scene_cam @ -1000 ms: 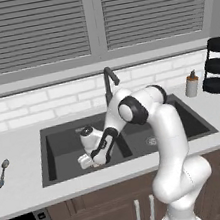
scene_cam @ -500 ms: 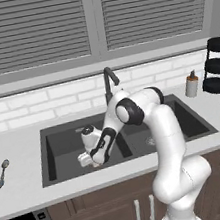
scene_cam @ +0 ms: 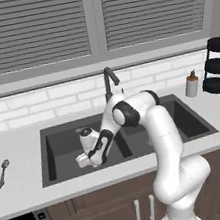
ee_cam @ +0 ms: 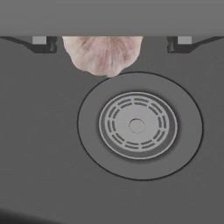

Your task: Pick the garlic from the sink and place it in the bowl. Then pick the bowl and place it in the microwave. Then close the microwave door and press the start button.

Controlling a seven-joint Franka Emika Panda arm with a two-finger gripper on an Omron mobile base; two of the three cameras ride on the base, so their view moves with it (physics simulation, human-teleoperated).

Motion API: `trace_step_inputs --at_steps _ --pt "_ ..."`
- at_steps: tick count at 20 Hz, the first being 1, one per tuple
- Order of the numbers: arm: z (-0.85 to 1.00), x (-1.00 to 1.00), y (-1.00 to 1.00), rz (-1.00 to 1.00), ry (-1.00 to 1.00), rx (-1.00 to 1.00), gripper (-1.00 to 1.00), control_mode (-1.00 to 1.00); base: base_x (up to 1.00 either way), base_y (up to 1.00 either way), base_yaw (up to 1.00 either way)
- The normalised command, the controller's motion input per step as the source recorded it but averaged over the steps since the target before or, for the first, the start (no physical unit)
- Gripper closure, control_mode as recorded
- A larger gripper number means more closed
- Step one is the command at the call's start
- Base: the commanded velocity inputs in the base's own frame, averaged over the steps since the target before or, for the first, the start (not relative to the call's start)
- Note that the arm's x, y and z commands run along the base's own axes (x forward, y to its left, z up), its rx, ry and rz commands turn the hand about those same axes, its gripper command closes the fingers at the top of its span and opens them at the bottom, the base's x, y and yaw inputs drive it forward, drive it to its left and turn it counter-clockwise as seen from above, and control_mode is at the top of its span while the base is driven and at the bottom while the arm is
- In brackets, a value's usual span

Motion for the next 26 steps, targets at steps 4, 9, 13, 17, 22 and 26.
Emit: trace_step_inputs --at_steps 4,9,13,17,22,26 --pt "-0.2 0.01 0.0 0.0 0.0 0.02 -1.0 -1.0 0.0 0.0 0.0" --pt "-0.12 -0.18 -0.19 0.0 -0.03 0.08 -1.0 -1.0 0.0 0.0 0.0" --pt "-0.13 -0.19 -0.26 0.0 -0.05 0.08 -1.0 -1.0 0.0 0.0 0.0" --pt "-0.16 -0.11 -0.14 0.0 -0.04 0.04 -1.0 -1.0 0.0 0.0 0.0" --pt "-0.18 -0.14 -0.03 0.0 0.0 0.01 -1.0 -1.0 0.0 0.0 0.0" --pt "-0.25 -0.35 0.0 0.0 0.0 0.0 1.0 -1.0 0.0 0.0 0.0"
